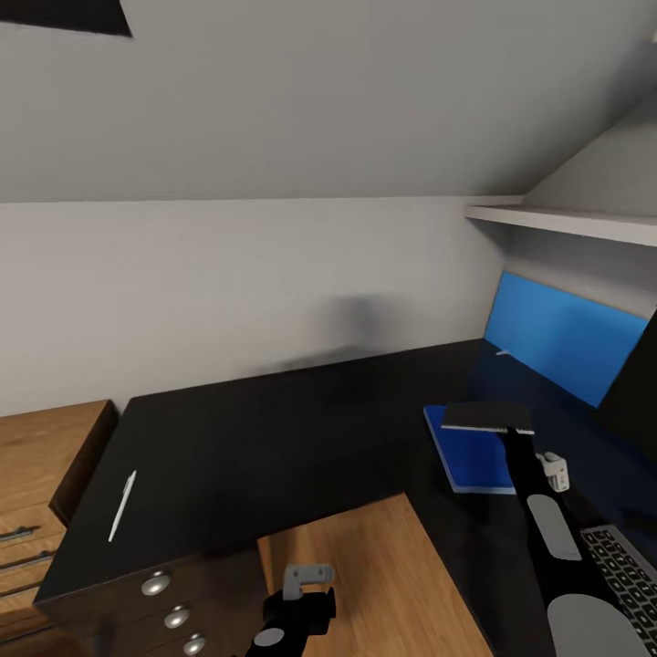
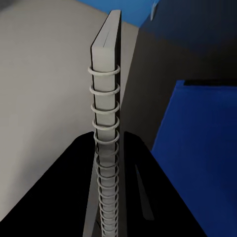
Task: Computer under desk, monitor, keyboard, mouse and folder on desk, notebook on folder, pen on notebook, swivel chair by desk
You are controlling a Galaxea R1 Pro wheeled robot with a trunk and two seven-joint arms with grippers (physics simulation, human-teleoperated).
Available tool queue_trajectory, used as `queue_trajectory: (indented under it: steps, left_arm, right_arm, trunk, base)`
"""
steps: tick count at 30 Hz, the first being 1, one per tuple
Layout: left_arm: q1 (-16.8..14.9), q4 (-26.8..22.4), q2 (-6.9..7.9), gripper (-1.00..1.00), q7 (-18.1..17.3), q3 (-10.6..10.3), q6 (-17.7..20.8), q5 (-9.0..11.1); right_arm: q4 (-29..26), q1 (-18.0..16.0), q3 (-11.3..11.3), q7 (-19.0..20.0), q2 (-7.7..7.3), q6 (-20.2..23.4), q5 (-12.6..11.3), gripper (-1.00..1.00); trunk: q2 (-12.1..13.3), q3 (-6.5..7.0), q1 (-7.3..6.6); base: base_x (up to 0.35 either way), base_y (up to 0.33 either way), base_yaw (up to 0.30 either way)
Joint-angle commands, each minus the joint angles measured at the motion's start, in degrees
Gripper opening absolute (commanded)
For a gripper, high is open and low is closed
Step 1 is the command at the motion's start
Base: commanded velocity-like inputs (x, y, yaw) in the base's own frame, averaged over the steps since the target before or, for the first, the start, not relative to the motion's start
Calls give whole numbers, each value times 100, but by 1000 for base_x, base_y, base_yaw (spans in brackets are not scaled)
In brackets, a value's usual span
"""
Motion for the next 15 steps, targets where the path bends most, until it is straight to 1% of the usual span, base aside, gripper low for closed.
queue_trajectory:
  steps: [1,4,6,15]
  left_arm:
    - [-8,-11,3,100,35,-16,27,3]
    - [-8,-11,2,100,35,-37,27,1]
    - [-8,-11,2,100,37,-44,32,3]
    - [-8,-11,-5,100,39,-57,35,5]
  right_arm:
    - [7,-4,-2,29,2,-4,-63,-100]
    - [12,-4,5,28,7,-4,-63,-100]
    - [13,-4,7,25,8,-4,-63,-100]
    - [254,-4,9,-88,0,-25,-54,-100]
  trunk:
    - [-4,-6,1]
    - [-4,-6,1]
    - [-4,-6,1]
    - [-4,-6,1]
  base:
    - [163,0,0]
    - [205,0,0]
    - [87,0,0]
    - [13,0,0]
